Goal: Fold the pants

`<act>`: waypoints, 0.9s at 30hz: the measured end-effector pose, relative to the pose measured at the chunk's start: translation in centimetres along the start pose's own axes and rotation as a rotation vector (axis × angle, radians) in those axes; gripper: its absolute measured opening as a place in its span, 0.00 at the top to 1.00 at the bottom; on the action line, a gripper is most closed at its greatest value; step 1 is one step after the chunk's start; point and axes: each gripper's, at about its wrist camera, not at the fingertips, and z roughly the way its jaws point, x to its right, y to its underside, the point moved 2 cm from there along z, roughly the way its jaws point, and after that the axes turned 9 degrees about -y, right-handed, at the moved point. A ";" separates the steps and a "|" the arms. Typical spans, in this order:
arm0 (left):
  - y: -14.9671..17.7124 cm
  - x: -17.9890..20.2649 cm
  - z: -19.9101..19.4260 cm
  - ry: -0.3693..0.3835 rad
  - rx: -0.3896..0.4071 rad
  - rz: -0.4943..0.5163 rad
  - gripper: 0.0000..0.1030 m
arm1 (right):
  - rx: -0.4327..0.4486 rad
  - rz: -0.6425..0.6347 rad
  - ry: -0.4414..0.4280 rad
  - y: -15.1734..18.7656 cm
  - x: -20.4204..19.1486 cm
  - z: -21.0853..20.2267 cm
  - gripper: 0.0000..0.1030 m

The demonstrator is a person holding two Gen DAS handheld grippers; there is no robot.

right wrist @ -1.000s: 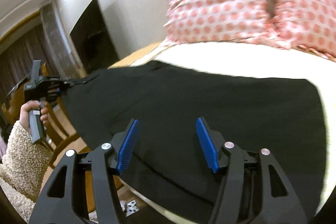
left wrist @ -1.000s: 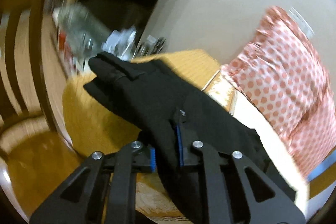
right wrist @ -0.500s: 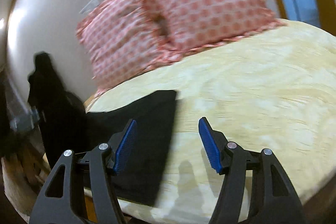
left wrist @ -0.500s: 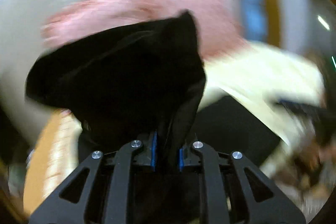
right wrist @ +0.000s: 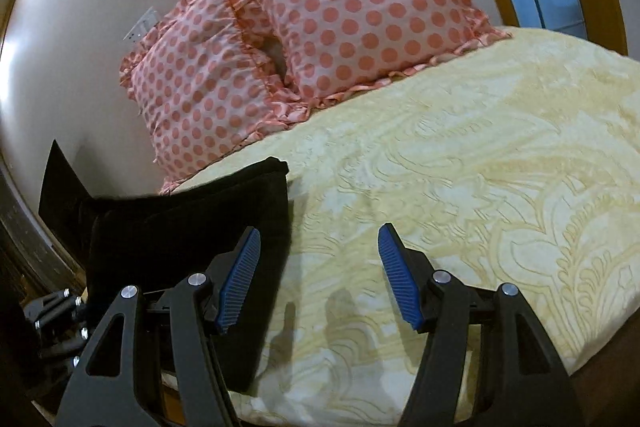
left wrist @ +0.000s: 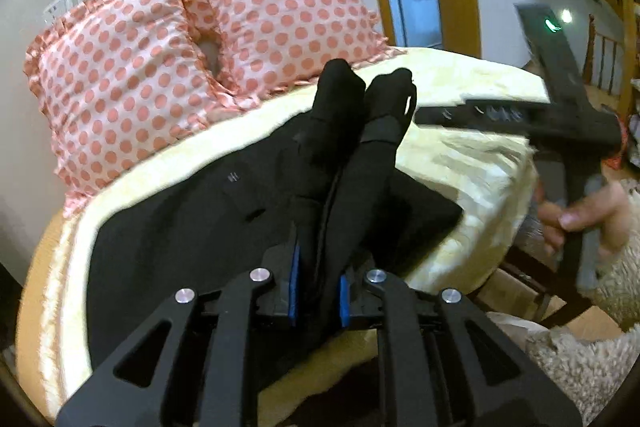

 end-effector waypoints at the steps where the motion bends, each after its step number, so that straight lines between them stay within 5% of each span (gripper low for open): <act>1: 0.8 0.5 0.7 0.005 -0.026 0.015 0.87 | 0.001 0.001 -0.003 -0.2 -0.1 0.2 0.39; 4: 2.3 1.9 1.1 -0.035 -0.005 0.063 0.85 | 0.022 -0.009 -0.018 -0.9 -1.0 0.2 0.39; 6: 2.2 1.5 0.3 0.021 0.011 0.040 0.77 | 0.044 -0.042 -0.052 -1.5 -2.4 0.0 0.39; 9: 2.2 -1.4 -2.4 0.198 0.085 -0.077 0.45 | 0.038 -0.145 -0.153 -1.9 -5.9 0.2 0.39; 11: 2.2 -5.2 -4.6 0.176 0.204 -0.209 0.12 | -0.003 -0.193 -0.243 -1.7 -8.0 1.2 0.39; 14: 2.6 -9.5 -3.8 -0.028 0.183 -0.321 0.10 | -0.108 -0.203 -0.339 -0.7 -9.7 3.7 0.37; 17: 3.9 -12.1 -1.2 -0.164 0.068 -0.374 0.10 | -0.256 -0.190 -0.257 1.1 -9.3 6.7 0.37; 18: 4.5 -12.6 -0.4 -0.176 0.029 -0.387 0.10 | -0.319 -0.171 -0.213 1.8 -8.5 7.7 0.37; 22: 6.8 -13.6 2.3 -0.114 -0.083 -0.446 0.09 | -0.334 -0.102 -0.248 1.0 -7.1 6.7 0.41; 27: 7.8 -13.5 2.0 -0.086 -0.036 -0.442 0.03 | -0.255 -0.021 -0.172 -3.5 -4.8 6.8 0.29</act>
